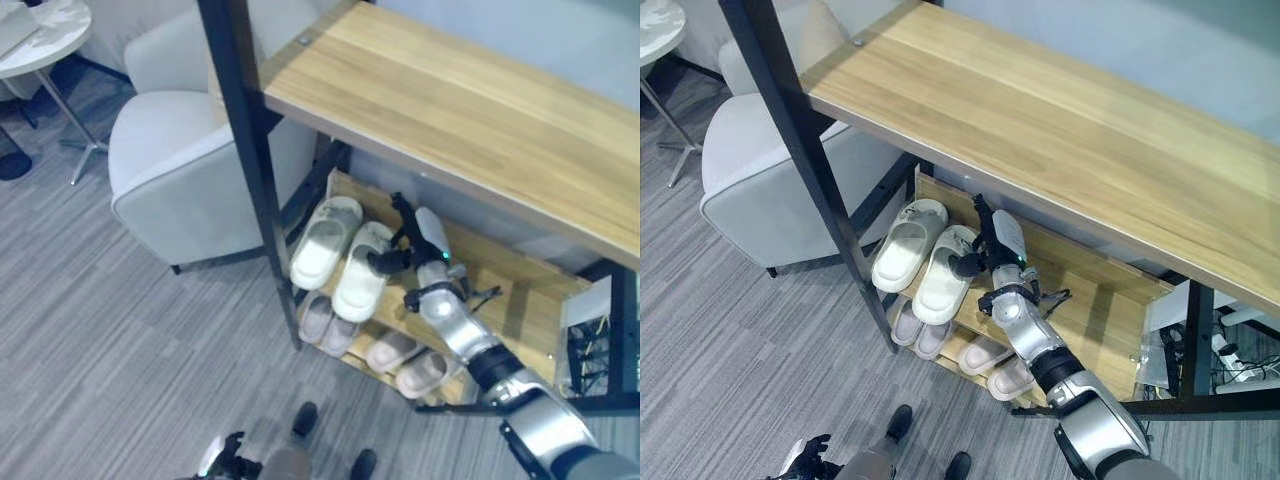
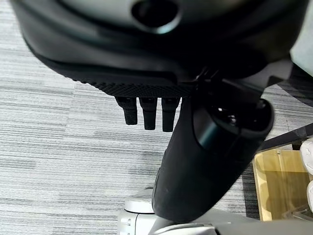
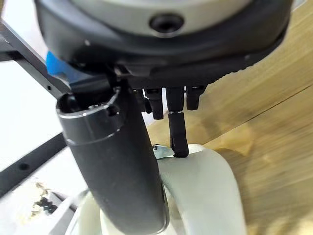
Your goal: Arrange the slippers neatly on the shoe rack.
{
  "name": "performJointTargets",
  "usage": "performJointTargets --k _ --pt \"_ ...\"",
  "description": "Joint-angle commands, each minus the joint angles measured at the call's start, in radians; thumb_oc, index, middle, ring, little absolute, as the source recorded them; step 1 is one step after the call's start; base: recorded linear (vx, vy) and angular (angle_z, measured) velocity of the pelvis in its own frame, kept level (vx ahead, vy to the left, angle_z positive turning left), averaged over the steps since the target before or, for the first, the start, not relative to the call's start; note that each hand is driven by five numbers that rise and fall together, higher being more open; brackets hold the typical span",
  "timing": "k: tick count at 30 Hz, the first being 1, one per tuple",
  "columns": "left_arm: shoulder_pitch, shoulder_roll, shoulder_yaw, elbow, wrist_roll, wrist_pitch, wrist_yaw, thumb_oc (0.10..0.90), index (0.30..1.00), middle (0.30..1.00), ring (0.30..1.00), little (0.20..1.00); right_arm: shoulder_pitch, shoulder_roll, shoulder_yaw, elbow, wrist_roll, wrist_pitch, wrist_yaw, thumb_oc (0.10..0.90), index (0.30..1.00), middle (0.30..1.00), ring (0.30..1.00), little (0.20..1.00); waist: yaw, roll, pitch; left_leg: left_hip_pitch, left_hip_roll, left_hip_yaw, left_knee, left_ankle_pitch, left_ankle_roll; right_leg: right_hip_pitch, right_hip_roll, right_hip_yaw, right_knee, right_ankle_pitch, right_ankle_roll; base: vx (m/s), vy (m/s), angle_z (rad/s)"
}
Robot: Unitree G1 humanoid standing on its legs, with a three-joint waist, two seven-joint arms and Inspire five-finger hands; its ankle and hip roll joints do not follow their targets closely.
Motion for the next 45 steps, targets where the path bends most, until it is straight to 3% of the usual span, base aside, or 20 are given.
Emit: performJointTargets --k 1,15,21,28,34,39,40,42,45 --pt "0.009 -0.026 -0.036 0.031 -0.016 -0.010 -0.004 0.800 0.900 0.900 0.900 0.900 -0.009 0.014 -0.002 -0.168 -0.040 -0.108 0.006 0.800 0.900 0.900 0.900 0.900 -0.004 -0.003 -0.078 0.105 0.029 0.098 -0.007 -0.111 -0.025 -0.004 -0.051 0.071 0.012 -0.007 0.068 0.00 0.002 -0.04" --pt "0.024 -0.033 -0.022 0.025 -0.008 -0.005 -0.017 0.800 0.900 0.900 0.900 0.900 0.062 -0.024 -0.012 -0.275 -0.088 -0.117 0.038 0.800 0.900 0.900 0.900 0.900 -0.031 0.014 -0.092 0.124 0.037 0.118 -0.007 -0.115 -0.025 0.002 -0.045 0.091 0.011 -0.007 0.066 0.00 0.001 -0.04" --pt "0.027 -0.036 -0.022 0.032 -0.005 -0.003 -0.022 0.800 0.900 0.900 0.900 0.900 0.099 -0.027 -0.038 -0.302 -0.018 -0.132 0.049 0.800 0.900 0.900 0.900 0.900 -0.038 0.013 -0.097 0.129 0.037 0.121 -0.007 -0.116 -0.026 0.006 -0.042 0.094 0.009 -0.008 0.066 0.00 0.000 0.00" --pt "0.034 -0.038 -0.004 0.039 0.003 -0.002 -0.034 0.800 0.900 0.900 0.900 0.900 0.171 -0.076 -0.074 -0.454 0.072 -0.179 0.109 0.800 0.900 0.900 0.900 0.900 -0.053 0.017 -0.100 0.133 0.038 0.124 -0.007 -0.118 -0.026 0.009 -0.043 0.095 0.009 -0.008 0.066 0.00 0.000 0.00" --pt "0.042 -0.044 0.010 0.034 0.018 -0.006 -0.059 0.800 0.900 0.900 0.900 0.900 0.279 -0.149 -0.096 -0.644 0.230 -0.241 0.238 0.800 0.900 0.900 0.900 0.900 -0.072 0.020 -0.100 0.137 0.037 0.131 -0.007 -0.120 -0.026 0.010 -0.043 0.099 0.011 -0.007 0.068 0.00 0.001 -0.01" --pt "0.043 -0.046 0.004 0.032 0.023 -0.010 -0.080 0.800 0.900 0.900 0.900 0.900 0.350 -0.183 -0.081 -0.686 0.405 -0.244 0.356 0.800 0.900 0.900 0.900 0.900 -0.083 0.022 -0.100 0.137 0.037 0.134 -0.007 -0.119 -0.028 0.006 -0.043 0.099 0.012 -0.004 0.069 0.00 0.003 -0.04" --pt "0.044 -0.045 -0.003 0.030 0.024 -0.013 -0.097 0.800 0.900 0.900 0.900 0.900 0.373 -0.208 -0.069 -0.706 0.538 -0.242 0.435 0.800 0.900 0.900 0.900 0.900 -0.088 0.020 -0.099 0.137 0.037 0.136 -0.007 -0.119 -0.029 0.003 -0.042 0.101 0.013 -0.003 0.069 -0.01 0.001 -0.05" --pt "0.045 -0.045 -0.014 0.030 0.029 -0.019 -0.116 0.800 0.900 0.900 0.900 0.900 0.385 -0.236 -0.045 -0.710 0.652 -0.229 0.508 0.800 0.900 0.900 0.900 0.900 -0.091 0.019 -0.099 0.136 0.038 0.136 -0.007 -0.119 -0.031 0.001 -0.043 0.102 0.013 -0.002 0.070 0.00 0.000 0.00" --pt "0.044 -0.048 -0.029 0.030 0.031 -0.028 -0.141 0.800 0.900 0.900 0.900 0.900 0.392 -0.273 -0.023 -0.704 0.708 -0.224 0.557 0.800 0.900 0.900 0.900 0.900 -0.097 0.018 -0.099 0.135 0.039 0.139 -0.007 -0.118 -0.033 -0.002 -0.044 0.103 0.013 -0.001 0.071 0.00 0.000 0.00"
